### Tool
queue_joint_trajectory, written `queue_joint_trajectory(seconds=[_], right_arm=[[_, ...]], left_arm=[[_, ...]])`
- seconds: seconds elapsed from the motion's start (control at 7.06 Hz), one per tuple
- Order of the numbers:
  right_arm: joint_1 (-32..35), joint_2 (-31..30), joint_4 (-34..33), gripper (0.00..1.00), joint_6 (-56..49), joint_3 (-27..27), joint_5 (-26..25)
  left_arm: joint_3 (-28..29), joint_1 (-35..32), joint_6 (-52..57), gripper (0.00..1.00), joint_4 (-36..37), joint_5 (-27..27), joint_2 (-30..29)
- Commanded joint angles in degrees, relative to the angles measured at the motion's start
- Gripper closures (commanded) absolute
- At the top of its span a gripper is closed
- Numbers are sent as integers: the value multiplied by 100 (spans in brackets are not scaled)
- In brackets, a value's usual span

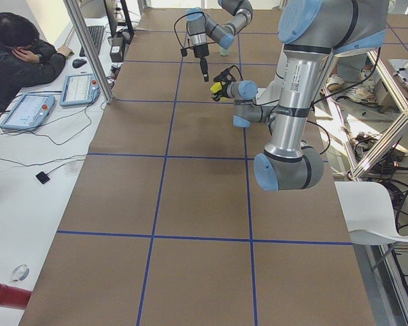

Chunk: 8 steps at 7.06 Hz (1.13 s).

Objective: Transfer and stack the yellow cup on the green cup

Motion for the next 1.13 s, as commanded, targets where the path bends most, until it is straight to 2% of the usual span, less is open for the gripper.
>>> queue_joint_trajectory(seconds=[0.0, 0.42, 0.99], right_arm=[[2, -31, -8, 15, 26, -33, 161], [2, -162, -8, 15, 26, 37, 487], [-15, -268, 10, 23, 0, 90, 602]], left_arm=[[9, 1, 3, 100, -74, -14, -59], [17, 1, 3, 100, -101, -23, -68], [26, 2, -6, 100, -101, -14, -121]])
